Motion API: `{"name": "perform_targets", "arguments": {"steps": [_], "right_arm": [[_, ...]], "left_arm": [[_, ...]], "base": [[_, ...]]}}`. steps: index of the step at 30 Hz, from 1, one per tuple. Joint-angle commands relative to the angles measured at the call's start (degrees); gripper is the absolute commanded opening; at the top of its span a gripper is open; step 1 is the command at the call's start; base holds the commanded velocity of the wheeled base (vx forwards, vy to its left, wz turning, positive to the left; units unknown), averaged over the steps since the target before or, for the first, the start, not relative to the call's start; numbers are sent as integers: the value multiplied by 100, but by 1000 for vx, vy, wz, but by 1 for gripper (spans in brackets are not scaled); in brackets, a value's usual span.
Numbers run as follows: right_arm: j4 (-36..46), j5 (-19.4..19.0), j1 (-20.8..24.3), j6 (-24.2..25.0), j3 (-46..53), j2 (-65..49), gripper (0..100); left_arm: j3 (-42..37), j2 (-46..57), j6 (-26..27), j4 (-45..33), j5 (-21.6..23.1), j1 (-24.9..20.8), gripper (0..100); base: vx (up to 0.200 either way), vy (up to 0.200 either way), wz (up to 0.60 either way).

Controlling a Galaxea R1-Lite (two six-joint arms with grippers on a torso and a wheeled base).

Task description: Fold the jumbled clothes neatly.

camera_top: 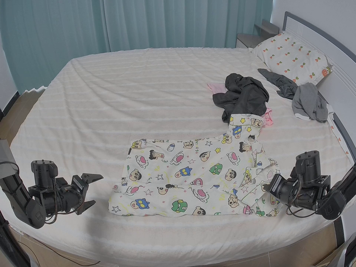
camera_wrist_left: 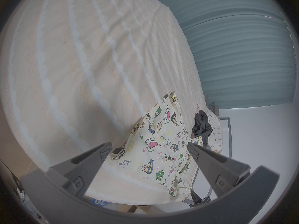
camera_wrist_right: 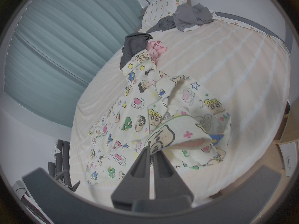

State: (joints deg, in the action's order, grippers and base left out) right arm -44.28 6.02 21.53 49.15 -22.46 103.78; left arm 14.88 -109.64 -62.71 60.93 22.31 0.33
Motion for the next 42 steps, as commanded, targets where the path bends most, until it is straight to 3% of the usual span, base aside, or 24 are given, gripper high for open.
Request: {"name": "perform_targets", "arguments": {"steps": [1, 21, 22, 29, 38, 42], "right_arm": [[-2, -5, 88, -2, 250, -16, 0], [-72, -154, 361, 86, 787, 521, 0], [-72, -198, 361, 103, 787, 529, 100], [-81, -312, 519, 191, 1033, 406, 100], [-20, -321, 554, 156, 1077, -930, 100], [-28, -400, 493, 147, 857, -824, 100]], "left_arm": [[-3, -22, -5, 7, 2, 2, 100], [-73, -31, -5, 33, -7, -86, 100], [-82, -22, -5, 33, -7, -94, 100], [-144, -22, -5, 33, 10, -191, 100], [-144, -22, -5, 33, -7, -226, 100], [-144, -5, -5, 33, -7, -235, 100]], "base": [[0, 0, 0], [0, 0, 0], [0, 0, 0], [0, 0, 0], [0, 0, 0], [0, 0, 0]]}}
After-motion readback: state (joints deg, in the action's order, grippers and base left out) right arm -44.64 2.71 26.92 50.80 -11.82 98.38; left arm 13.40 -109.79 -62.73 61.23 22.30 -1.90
